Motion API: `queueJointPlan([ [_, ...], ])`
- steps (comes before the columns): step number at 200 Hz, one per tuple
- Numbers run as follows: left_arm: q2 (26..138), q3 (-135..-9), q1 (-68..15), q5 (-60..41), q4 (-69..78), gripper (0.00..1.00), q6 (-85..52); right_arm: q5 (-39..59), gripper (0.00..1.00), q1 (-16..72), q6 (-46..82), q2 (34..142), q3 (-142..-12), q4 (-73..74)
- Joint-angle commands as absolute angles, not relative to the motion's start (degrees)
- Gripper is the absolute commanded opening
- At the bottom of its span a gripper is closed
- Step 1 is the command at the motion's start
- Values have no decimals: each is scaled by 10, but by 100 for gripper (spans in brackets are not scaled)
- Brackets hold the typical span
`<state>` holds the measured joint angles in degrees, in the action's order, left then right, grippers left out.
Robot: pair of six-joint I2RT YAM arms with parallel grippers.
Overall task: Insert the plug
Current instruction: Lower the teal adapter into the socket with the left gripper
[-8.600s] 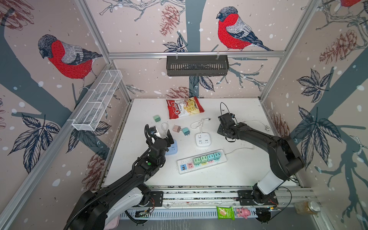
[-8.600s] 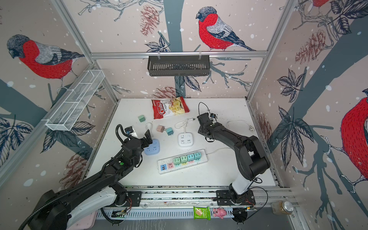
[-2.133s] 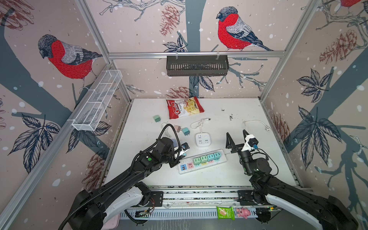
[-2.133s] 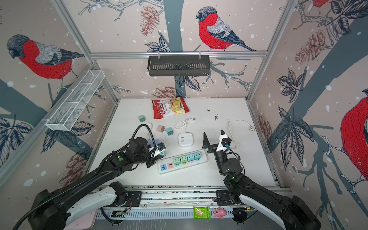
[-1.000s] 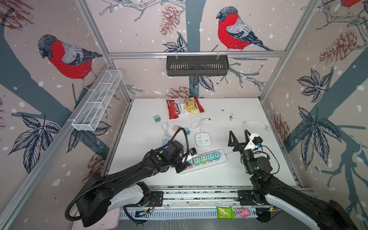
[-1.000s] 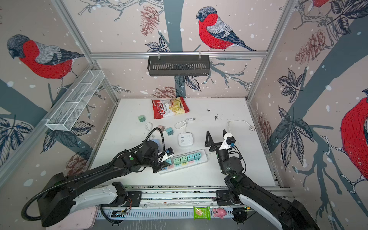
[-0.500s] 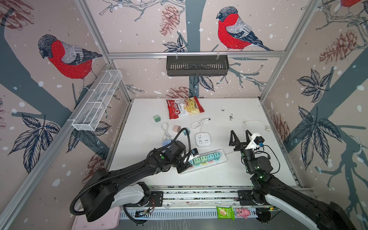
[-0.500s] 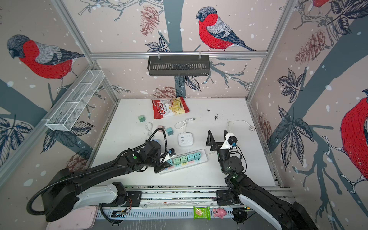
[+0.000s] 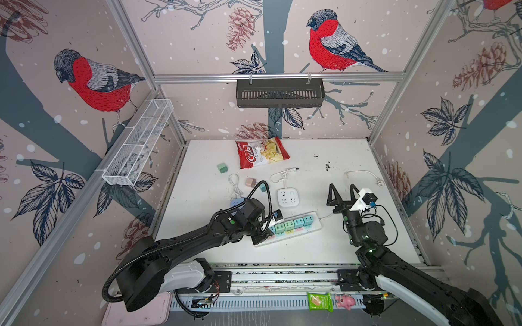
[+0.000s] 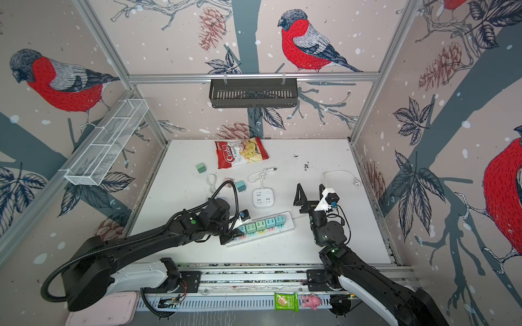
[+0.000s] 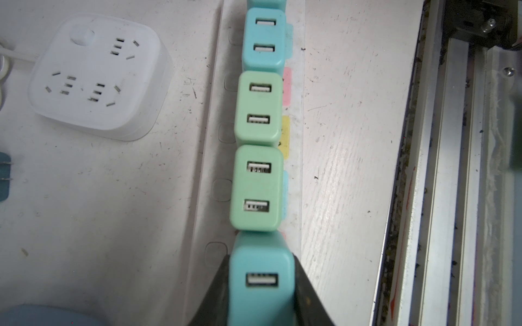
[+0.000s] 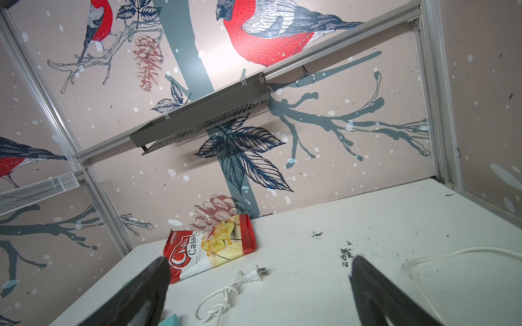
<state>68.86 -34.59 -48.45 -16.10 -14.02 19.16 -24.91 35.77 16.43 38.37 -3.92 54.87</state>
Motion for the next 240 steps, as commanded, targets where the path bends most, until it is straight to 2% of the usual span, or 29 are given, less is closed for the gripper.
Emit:
queueJointPlan([
  [1, 691, -342, -486, -143, -146, 0, 206, -250, 100, 355, 173, 385, -39, 548],
  [76, 692, -343, -486, -100, -163, 0, 211, -247, 100, 342, 194, 383, -40, 539],
  [145, 687, -342, -486, -114, -167, 0, 217, -248, 100, 334, 209, 383, -40, 532],
  [240, 756, -361, -486, -125, -171, 0, 236, -252, 100, 325, 224, 378, -44, 514],
])
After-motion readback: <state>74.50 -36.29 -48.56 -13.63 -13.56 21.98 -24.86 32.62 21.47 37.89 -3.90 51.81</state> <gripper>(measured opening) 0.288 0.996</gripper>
